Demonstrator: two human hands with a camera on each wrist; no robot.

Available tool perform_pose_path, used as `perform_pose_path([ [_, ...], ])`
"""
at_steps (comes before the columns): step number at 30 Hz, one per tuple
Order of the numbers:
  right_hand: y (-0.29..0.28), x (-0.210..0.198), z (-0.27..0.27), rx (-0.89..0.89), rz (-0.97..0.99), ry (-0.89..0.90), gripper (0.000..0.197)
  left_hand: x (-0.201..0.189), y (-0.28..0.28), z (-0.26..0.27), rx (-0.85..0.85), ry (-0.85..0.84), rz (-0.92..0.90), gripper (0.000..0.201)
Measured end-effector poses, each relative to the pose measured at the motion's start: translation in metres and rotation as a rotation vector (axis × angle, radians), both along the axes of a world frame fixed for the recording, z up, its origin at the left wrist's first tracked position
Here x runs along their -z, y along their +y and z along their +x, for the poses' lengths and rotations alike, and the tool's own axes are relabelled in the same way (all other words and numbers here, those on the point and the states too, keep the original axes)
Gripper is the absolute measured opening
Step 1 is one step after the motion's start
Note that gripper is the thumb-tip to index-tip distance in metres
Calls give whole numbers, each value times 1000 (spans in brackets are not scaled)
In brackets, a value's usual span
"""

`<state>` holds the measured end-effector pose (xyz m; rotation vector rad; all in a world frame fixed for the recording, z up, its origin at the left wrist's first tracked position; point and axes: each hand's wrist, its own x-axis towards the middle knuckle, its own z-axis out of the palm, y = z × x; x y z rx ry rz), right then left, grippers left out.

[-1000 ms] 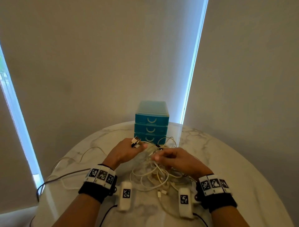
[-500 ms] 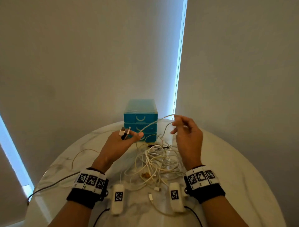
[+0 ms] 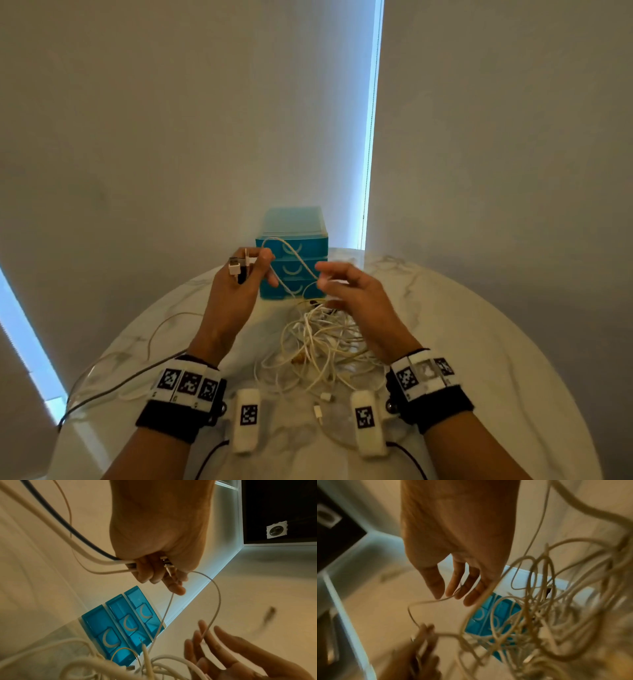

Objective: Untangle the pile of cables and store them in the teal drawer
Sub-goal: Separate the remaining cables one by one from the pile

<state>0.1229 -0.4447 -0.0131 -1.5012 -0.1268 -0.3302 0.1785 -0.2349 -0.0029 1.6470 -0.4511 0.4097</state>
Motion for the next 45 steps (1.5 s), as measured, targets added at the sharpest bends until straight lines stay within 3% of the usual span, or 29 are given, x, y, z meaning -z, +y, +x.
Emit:
perform_pose_path([
  [3,16,11,3,-91,-339,71,43,-11,-2,-13,114,-8,-61,27],
  [6,25,18,3,-44,-537,26,24,-14,-2,-21,167,0,-17,26],
  [8,22,10,0,111,-411,-53,18,-15,-2,-23,172,5,0,25],
  [11,4,-15,-5,338,-6,-244,18,-16,-2,-22,191,85,46,32],
  [13,-5,-22,-9,287,157,-265,21,-12,-5,-19,274,172,213,31],
  [15,-2,-19,-11,156,122,-163,25,0,-7,-10,350,164,475,25],
  [17,2,-17,-11,65,116,-134,26,10,-8,-3,374,129,615,32],
  [19,-2,-25,-12,25,306,-224,24,11,-8,0,321,139,596,50],
  [22,-6,-36,-15,-97,493,-242,23,7,-4,1,198,138,362,56],
  [24,2,-22,-12,-128,258,-70,19,3,-2,1,137,129,160,47],
  [27,18,11,-4,-243,-413,90,21,-3,4,1,193,124,-124,30],
  [29,25,19,-1,-308,-514,61,27,-5,6,0,252,79,-120,29],
  [34,33,16,-2,-195,-407,-3,20,-2,1,-4,279,37,24,28],
  [37,17,3,1,86,-29,-120,20,-4,-1,-6,246,102,-20,34],
  [39,1,-3,1,167,244,-155,23,-1,-1,-5,300,157,207,34],
  [42,-10,-1,-1,79,271,-26,24,15,-3,1,439,159,597,26],
  [45,-14,-9,-3,32,313,-71,24,15,0,3,407,159,597,14],
])
